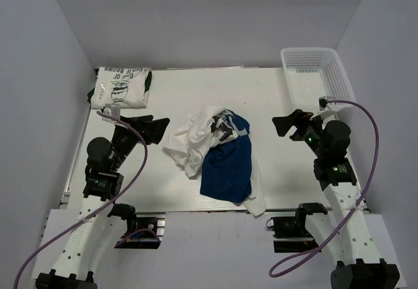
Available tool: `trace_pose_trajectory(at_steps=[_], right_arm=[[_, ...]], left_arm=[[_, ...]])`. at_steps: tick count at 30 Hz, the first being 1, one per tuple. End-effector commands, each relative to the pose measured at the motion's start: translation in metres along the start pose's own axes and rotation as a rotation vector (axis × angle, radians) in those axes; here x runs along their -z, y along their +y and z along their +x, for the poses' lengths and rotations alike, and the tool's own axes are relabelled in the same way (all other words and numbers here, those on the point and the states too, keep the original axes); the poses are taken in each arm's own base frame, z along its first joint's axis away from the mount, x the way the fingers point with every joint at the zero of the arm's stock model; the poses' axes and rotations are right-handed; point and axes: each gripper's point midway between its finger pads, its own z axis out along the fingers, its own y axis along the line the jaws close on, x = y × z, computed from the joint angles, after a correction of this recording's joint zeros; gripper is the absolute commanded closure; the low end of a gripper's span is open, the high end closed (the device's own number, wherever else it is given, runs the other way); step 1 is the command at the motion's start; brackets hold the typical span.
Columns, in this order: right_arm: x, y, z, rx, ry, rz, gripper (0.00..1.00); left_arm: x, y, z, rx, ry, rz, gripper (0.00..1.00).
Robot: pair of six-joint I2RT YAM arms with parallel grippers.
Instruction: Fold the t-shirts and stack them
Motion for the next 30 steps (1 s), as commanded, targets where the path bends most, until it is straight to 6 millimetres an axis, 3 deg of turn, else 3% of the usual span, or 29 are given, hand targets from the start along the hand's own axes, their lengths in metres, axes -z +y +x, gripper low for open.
trace_pose_trajectory(at_steps=[1,4,6,8,9,10,11,13,14,15,17,18,19,20,21,23,24,26,27,29,30], right_arm=[[0.007,0.023,-0.006,-0.041,-0.029,-0.108,0.09],[0.006,0.021,-0.007,-0.124,-0.087,-0.104,0.09],[0.006,0.033,0.004,-0.119,-0.07,-0.204,0.09],[0.007,0.052,-0.002,-0.05,-0.067,-0.31,0.09],[0.004,0.057,0.003,-0.007,-0.019,-0.349,0.09],[0.002,0.06,0.028,-0.019,0.118,-0.379,0.09],[0.003,0.078,0.001,0.064,0.092,-0.427,0.09],[-0.007,0.091,0.021,0.087,0.189,-0.452,0.09],[-0.01,0.104,0.017,0.126,0.179,-0.477,0.09],[-0.021,0.116,0.031,0.136,0.207,-0.462,0.09],[-0.03,0.134,0.023,0.192,0.206,-0.472,0.09],[-0.044,0.141,0.071,0.204,0.37,-0.452,0.09],[-0.055,0.15,0.063,0.238,0.357,-0.419,0.09],[-0.061,0.143,0.08,0.289,0.419,-0.36,0.09],[-0.077,0.174,0.104,0.353,0.494,-0.405,0.09],[-0.098,0.166,0.114,0.44,0.506,-0.292,0.09],[-0.114,0.175,0.139,0.52,0.571,-0.279,0.09],[-0.132,0.157,0.144,0.591,0.563,-0.119,0.09],[-0.143,0.153,0.17,0.629,0.612,-0.087,0.09],[-0.156,0.141,0.166,0.644,0.591,0.036,0.09],[-0.16,0.125,0.19,0.658,0.653,0.082,0.09]], left_arm=[[0.008,-0.011,-0.013,0.025,0.007,-0.014,0.01],[0.019,0.01,-0.015,0.114,-0.044,-0.161,0.01],[0.025,0.013,-0.015,0.096,-0.067,-0.169,0.01],[0.032,0.008,-0.024,0.073,-0.114,-0.159,0.01],[0.033,0.016,-0.025,0.076,-0.128,-0.198,0.01],[0.036,0.02,-0.024,0.079,-0.126,-0.222,0.01],[0.036,0.026,-0.027,0.081,-0.137,-0.259,0.01],[0.035,0.033,-0.024,0.087,-0.121,-0.296,0.01],[0.03,0.041,-0.021,0.104,-0.104,-0.332,0.01],[0.027,0.045,-0.019,0.108,-0.089,-0.354,0.01],[0.023,0.052,-0.015,0.129,-0.049,-0.4,0.01],[0.021,0.057,-0.013,0.133,-0.031,-0.424,0.01],[0.017,0.06,-0.013,0.136,-0.013,-0.449,0.01],[0.018,0.064,-0.007,0.142,0.017,-0.47,0.01],[0.018,0.062,-0.01,0.142,0.015,-0.469,0.01],[0.021,0.07,-0.004,0.144,0.032,-0.511,0.01],[0.022,0.07,-0.008,0.151,0.015,-0.516,0.01],[0.029,0.071,-0.008,0.148,0.006,-0.538,0.01],[0.032,0.072,-0.009,0.155,-0.001,-0.548,0.01],[0.038,0.076,-0.013,0.148,-0.025,-0.581,0.01],[0.041,0.08,-0.01,0.158,-0.018,-0.609,0.01]])
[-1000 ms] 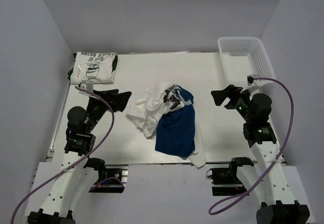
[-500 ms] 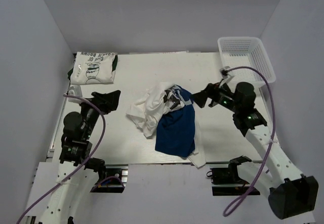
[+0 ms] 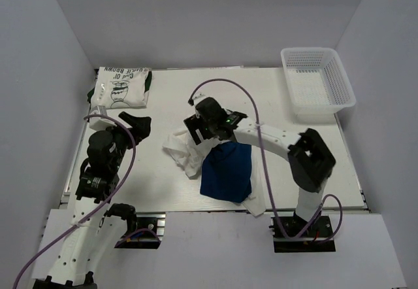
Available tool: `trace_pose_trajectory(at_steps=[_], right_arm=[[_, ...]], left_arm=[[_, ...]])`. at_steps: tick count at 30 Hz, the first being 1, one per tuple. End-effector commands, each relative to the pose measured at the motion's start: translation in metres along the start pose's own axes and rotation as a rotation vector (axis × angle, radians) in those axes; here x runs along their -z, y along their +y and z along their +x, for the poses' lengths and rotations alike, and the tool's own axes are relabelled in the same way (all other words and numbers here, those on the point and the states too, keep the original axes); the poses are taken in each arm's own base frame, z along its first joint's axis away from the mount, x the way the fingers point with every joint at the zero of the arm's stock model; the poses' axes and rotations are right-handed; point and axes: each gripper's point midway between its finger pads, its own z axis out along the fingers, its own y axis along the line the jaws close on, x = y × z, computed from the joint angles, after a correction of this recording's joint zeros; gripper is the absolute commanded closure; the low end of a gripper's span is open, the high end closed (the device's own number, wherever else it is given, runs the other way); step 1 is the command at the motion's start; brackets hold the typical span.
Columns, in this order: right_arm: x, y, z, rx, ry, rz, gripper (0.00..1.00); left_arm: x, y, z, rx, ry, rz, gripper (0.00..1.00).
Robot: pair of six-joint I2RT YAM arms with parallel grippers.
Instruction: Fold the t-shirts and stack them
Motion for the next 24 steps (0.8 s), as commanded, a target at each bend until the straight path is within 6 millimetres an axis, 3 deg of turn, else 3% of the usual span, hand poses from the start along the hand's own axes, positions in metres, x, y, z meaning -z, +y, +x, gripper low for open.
trace_pose_trajectory(at_steps=[1,3,5,6,9,10,11,13,14,16,17,19,20,22,23,24], right_arm=[[-0.008,-0.053,0.023,0.018,0.118,0.311,0.09],[-0.016,-0.058,0.033,0.035,0.144,0.347,0.09],[-0.021,-0.05,0.034,0.065,0.133,0.304,0.2],[-0.022,-0.049,0.029,0.064,0.113,0.298,0.33],[-0.015,-0.045,0.006,0.077,0.051,0.294,1.0],[-0.009,-0.048,-0.009,0.07,0.023,0.304,1.0],[0.009,-0.052,-0.04,0.043,-0.054,0.321,1.0],[0.028,-0.046,-0.079,0.06,-0.152,0.292,1.0],[0.059,-0.045,-0.114,0.048,-0.257,0.282,1.0],[0.084,-0.048,-0.14,0.019,-0.35,0.3,1.0],[0.123,-0.053,-0.175,-0.026,-0.494,0.3,1.0],[0.153,-0.06,-0.201,-0.05,-0.607,0.325,1.0],[0.188,-0.068,-0.223,-0.08,-0.706,0.333,1.0],[0.232,-0.091,-0.254,-0.058,-0.817,0.43,1.0],[0.241,-0.104,-0.262,-0.037,-0.834,0.482,1.0],[0.27,-0.114,-0.282,-0.045,-0.911,0.539,1.0]], left_arm=[[0.013,0.006,-0.019,0.02,-0.069,-0.07,0.01],[0.015,0.007,-0.021,0.031,-0.077,-0.076,0.01],[0.014,0.009,-0.019,0.04,-0.077,-0.077,0.01],[0.014,0.009,-0.019,0.04,-0.077,-0.077,0.01],[0.011,0.008,-0.019,0.038,-0.07,-0.083,0.01],[0.012,0.013,-0.014,0.035,-0.048,-0.102,0.01],[0.012,0.011,-0.015,0.034,-0.045,-0.105,0.01],[0.012,0.015,-0.017,0.041,-0.046,-0.131,0.01],[0.012,0.016,-0.015,0.048,-0.039,-0.138,0.01],[0.012,0.019,-0.014,0.047,-0.039,-0.152,0.01],[0.012,0.019,-0.014,0.047,-0.039,-0.152,0.01],[0.013,0.023,-0.015,0.056,-0.048,-0.177,0.01],[0.013,0.023,-0.015,0.065,-0.049,-0.177,0.01],[0.013,0.025,-0.013,0.064,-0.043,-0.183,0.01],[0.013,0.025,-0.013,0.064,-0.043,-0.183,0.01],[0.013,0.025,-0.013,0.064,-0.043,-0.183,0.01]])
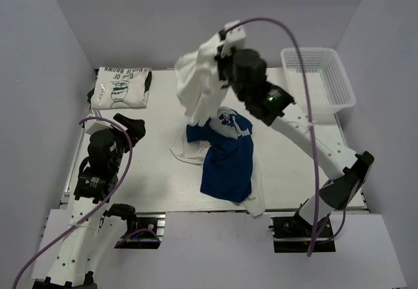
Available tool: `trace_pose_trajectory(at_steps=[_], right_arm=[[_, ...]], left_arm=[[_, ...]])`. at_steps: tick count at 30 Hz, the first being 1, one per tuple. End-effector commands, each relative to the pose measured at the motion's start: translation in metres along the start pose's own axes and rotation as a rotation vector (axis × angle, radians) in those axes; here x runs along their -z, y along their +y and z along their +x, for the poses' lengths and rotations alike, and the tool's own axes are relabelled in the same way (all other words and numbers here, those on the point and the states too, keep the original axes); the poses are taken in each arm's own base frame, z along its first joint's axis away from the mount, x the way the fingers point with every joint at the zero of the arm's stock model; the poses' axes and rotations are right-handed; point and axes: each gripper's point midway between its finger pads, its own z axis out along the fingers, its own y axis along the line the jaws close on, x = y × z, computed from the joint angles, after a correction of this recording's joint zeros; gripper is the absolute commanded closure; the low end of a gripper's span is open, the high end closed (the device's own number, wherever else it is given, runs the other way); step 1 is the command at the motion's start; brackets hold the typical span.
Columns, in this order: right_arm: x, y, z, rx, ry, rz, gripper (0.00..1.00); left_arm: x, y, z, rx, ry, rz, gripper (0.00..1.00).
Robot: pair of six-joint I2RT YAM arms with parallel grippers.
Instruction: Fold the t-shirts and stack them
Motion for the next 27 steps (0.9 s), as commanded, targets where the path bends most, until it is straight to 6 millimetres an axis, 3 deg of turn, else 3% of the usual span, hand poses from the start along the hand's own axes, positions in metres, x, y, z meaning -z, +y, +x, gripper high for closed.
trace_pose_trajectory(at_steps=[1,2,3,5,6,7,8,10,12,13,15,16,19,20,22,23,25,26,27], right_arm=[[0.026,-0.084,-0.133,-0.053,-0.345,0.274,1.0],[0.019,-0.101,-0.133,-0.017,-0.334,0.337,1.0],[0.036,-0.12,-0.17,-0.024,-0.412,0.386,1.0],[0.025,-0.158,-0.167,0.03,-0.393,0.516,1.0],[0.035,-0.172,-0.189,0.004,-0.472,0.563,1.0],[0.04,-0.196,-0.199,0.036,-0.489,0.634,1.0],[0.039,-0.214,-0.202,0.041,-0.503,0.678,1.0],[0.059,-0.247,-0.221,0.045,-0.573,0.756,1.0],[0.07,-0.281,-0.222,0.077,-0.598,0.818,1.0],[0.065,-0.287,-0.216,0.095,-0.591,0.822,1.0],[0.068,-0.325,-0.207,0.121,-0.572,0.895,1.0],[0.066,-0.333,-0.203,0.121,-0.56,0.9,1.0],[0.044,-0.369,-0.176,0.168,-0.482,0.918,1.0],[0.034,-0.388,-0.159,0.179,-0.446,0.931,1.0],[0.023,-0.405,-0.137,0.161,-0.405,0.932,1.0],[0.013,-0.427,-0.113,0.136,-0.363,0.928,1.0],[-0.003,-0.434,-0.089,0.093,-0.318,0.873,1.0],[-0.009,-0.461,-0.058,0.062,-0.268,0.896,1.0],[-0.014,-0.465,-0.048,0.043,-0.258,0.877,1.0]], left_arm=[[0.006,-0.005,-0.011,0.014,-0.023,0.0,0.01],[0.004,-0.003,-0.01,0.012,-0.024,-0.014,0.01],[0.003,0.0,-0.01,0.01,-0.027,-0.029,0.01],[0.003,0.002,-0.012,0.016,-0.03,-0.045,0.01],[0.003,0.003,-0.014,0.016,-0.04,-0.055,0.01],[0.004,0.0,-0.017,0.019,-0.047,-0.048,0.01],[0.004,0.002,-0.016,0.017,-0.041,-0.054,0.01],[0.004,0.0,-0.018,0.02,-0.049,-0.046,0.01],[0.002,0.002,-0.018,0.02,-0.058,-0.052,0.01],[0.001,0.006,-0.016,0.018,-0.059,-0.066,0.01],[-0.001,0.007,-0.014,0.018,-0.059,-0.066,0.01],[-0.004,0.011,-0.009,0.012,-0.045,-0.08,0.01],[-0.007,0.011,-0.009,0.012,-0.044,-0.081,0.01],[-0.009,0.012,-0.007,0.009,-0.036,-0.089,0.01],[-0.011,0.014,-0.006,0.006,-0.035,-0.102,0.01],[-0.014,0.013,-0.006,0.006,-0.035,-0.103,0.01],[-0.017,0.012,-0.006,0.006,-0.036,-0.102,0.01],[-0.018,0.016,-0.003,-0.007,-0.029,-0.108,0.01],[-0.019,0.017,-0.001,-0.009,-0.023,-0.114,0.01]])
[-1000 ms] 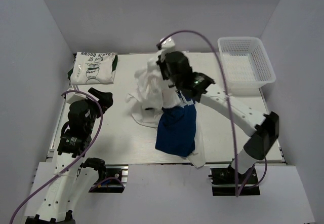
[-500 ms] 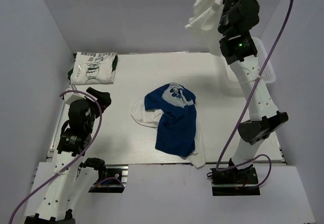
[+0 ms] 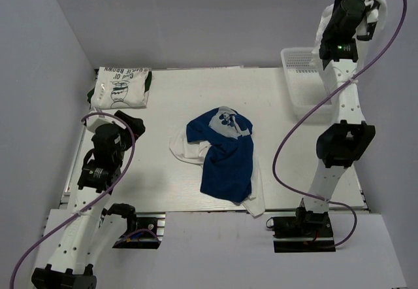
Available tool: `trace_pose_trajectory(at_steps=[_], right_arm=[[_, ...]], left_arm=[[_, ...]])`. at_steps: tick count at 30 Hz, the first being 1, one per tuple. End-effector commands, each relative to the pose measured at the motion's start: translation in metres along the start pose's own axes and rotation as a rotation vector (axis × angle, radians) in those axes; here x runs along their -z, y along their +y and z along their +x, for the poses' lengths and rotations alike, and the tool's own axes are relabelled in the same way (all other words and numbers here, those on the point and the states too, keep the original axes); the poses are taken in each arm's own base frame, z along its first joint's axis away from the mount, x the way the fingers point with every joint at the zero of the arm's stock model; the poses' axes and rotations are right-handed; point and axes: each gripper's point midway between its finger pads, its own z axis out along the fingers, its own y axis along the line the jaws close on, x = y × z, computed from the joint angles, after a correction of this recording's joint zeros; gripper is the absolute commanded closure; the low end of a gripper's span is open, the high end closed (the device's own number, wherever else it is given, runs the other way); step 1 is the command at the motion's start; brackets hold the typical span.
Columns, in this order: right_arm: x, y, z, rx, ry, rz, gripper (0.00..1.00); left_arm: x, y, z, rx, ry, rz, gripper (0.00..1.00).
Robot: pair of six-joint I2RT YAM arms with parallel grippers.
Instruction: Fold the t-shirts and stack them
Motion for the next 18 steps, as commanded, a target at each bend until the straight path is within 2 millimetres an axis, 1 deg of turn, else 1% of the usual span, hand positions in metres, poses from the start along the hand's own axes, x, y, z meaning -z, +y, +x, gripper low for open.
trace_pose_trajectory(at_steps=[1,2,3,4,5,6,7,8,9,10,11,12,13,14,15,16,17,18], right_arm=[[-0.018,0.008,0.035,-0.1,0.033,-0.087,1.0],[-0.023,0.01,0.067,-0.116,0.097,-0.092,1.0],[-0.024,0.016,0.077,-0.118,0.114,-0.122,1.0],[-0.028,0.015,0.098,-0.113,0.156,-0.114,1.0],[-0.026,0.02,0.121,-0.124,0.2,-0.117,1.0],[-0.026,0.02,0.132,-0.124,0.219,-0.115,1.0],[-0.027,0.02,0.159,-0.115,0.266,-0.108,1.0],[-0.025,0.022,0.174,-0.12,0.298,-0.105,1.0],[-0.021,0.023,0.193,-0.119,0.344,-0.105,1.0],[-0.018,0.027,0.22,-0.113,0.399,-0.106,1.0],[-0.006,0.033,0.243,-0.088,0.482,-0.137,1.0],[-0.005,0.034,0.249,-0.075,0.505,-0.138,0.74],[-0.002,0.036,0.267,-0.1,0.55,-0.098,0.35],[0.005,0.032,0.275,-0.094,0.599,-0.083,0.1],[0.004,0.031,0.266,-0.127,0.608,-0.068,0.1],[0.007,0.033,0.255,-0.14,0.605,-0.099,0.1],[0.012,0.034,0.25,-0.141,0.618,-0.116,0.1],[0.024,0.037,0.242,-0.143,0.63,-0.15,0.1]], left_arm=[[-0.005,0.001,0.0,-0.009,-0.008,-0.01,0.01],[-0.005,0.001,0.0,-0.009,-0.008,-0.01,0.01],[-0.007,0.0,0.0,-0.008,-0.009,-0.009,0.01],[-0.008,0.003,0.003,-0.011,-0.003,-0.015,0.01],[-0.011,0.004,0.006,-0.015,0.006,-0.024,0.01],[-0.011,0.004,0.006,-0.015,0.006,-0.024,0.01],[-0.013,0.005,0.008,-0.018,0.013,-0.031,0.01],[-0.013,0.005,0.008,-0.018,0.013,-0.031,0.01],[-0.013,0.005,0.008,-0.018,0.013,-0.031,0.01],[-0.013,0.005,0.008,-0.018,0.013,-0.031,0.01],[-0.014,0.008,0.011,-0.025,0.027,-0.045,0.01],[-0.014,0.008,0.011,-0.025,0.028,-0.045,0.01],[-0.013,0.008,0.011,-0.027,0.032,-0.049,0.01],[-0.014,0.011,0.015,-0.025,0.047,-0.065,0.01],[-0.013,0.008,0.011,-0.022,0.041,-0.059,0.01],[-0.012,0.009,0.014,-0.024,0.056,-0.057,0.01],[-0.012,0.007,0.016,-0.024,0.063,-0.049,0.01],[-0.012,0.007,0.016,-0.024,0.063,-0.049,0.01]])
